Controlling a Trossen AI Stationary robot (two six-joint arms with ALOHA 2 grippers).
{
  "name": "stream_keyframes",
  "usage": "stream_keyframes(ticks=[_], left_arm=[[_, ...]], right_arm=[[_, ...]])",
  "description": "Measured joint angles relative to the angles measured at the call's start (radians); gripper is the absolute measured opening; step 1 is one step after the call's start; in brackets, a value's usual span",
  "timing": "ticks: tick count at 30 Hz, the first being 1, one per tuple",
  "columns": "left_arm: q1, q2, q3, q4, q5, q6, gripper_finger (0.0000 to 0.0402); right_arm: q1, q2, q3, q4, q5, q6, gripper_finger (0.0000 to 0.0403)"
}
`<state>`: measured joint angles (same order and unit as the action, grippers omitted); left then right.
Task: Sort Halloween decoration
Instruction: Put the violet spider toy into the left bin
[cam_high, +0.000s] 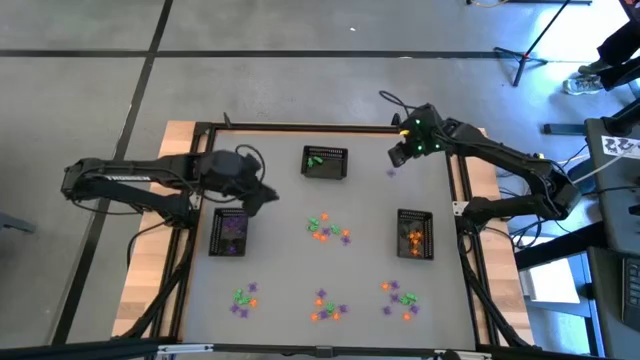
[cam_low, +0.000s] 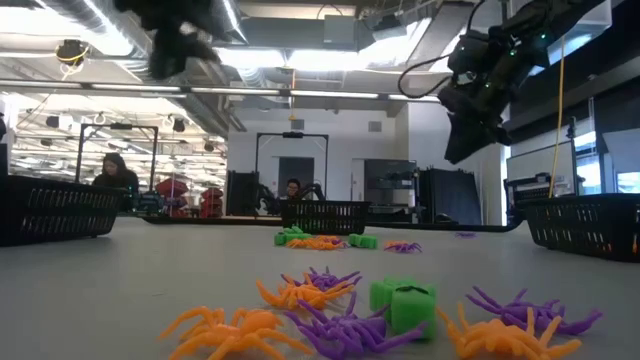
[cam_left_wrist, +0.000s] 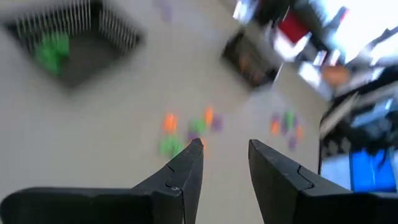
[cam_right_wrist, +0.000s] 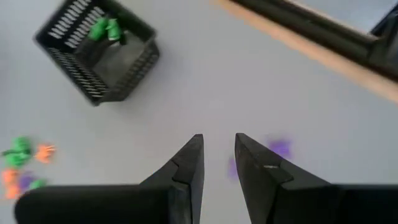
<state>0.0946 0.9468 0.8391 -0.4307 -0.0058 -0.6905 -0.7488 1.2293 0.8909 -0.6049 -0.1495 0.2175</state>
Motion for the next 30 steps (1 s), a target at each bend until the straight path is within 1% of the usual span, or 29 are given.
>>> stream_keyframes(ticks=[2, 4, 6, 8, 15, 20, 24, 26, 30], left_arm=[[0.01, -0.001, 0.001, 0.1, -0.032, 0.029, 0.0119], [0.025, 0.0, 0.001, 0.177, -0.032, 0.07, 0.0119], [0.043, 0.0, 0.001, 0.25, -0.029, 0.104, 0.0119], [0.064, 0.0, 0.001, 0.288, -0.02, 0.13, 0.0119], [0.167, 0.001, 0.001, 0.31, 0.12, 0.147, 0.0119], [0.21, 0.001, 0.001, 0.311, 0.189, 0.146, 0.0119], [0.237, 0.001, 0.001, 0.311, 0.209, 0.146, 0.0119], [0.248, 0.004, 0.001, 0.312, 0.209, 0.146, 0.0119], [0.261, 0.015, 0.0, 0.312, 0.209, 0.146, 0.0119]], right_arm=[[0.001, 0.004, 0.0, 0.011, 0.031, -0.021, 0.009], [0.002, 0.026, 0.001, 0.009, 0.049, -0.023, 0.009], [0.002, 0.066, 0.001, -0.002, 0.032, -0.014, 0.009], [0.002, 0.116, 0.001, -0.008, 0.015, -0.012, 0.009], [0.002, 0.299, 0.001, -0.022, 0.004, -0.012, 0.009], [0.002, 0.389, 0.001, -0.022, 0.01, 0.011, 0.009], [0.002, 0.425, 0.0, -0.022, 0.044, 0.021, 0.009], [0.002, 0.437, 0.0, -0.019, 0.044, 0.021, 0.0089], [0.002, 0.442, 0.002, -0.019, 0.042, 0.01, 0.0069]])
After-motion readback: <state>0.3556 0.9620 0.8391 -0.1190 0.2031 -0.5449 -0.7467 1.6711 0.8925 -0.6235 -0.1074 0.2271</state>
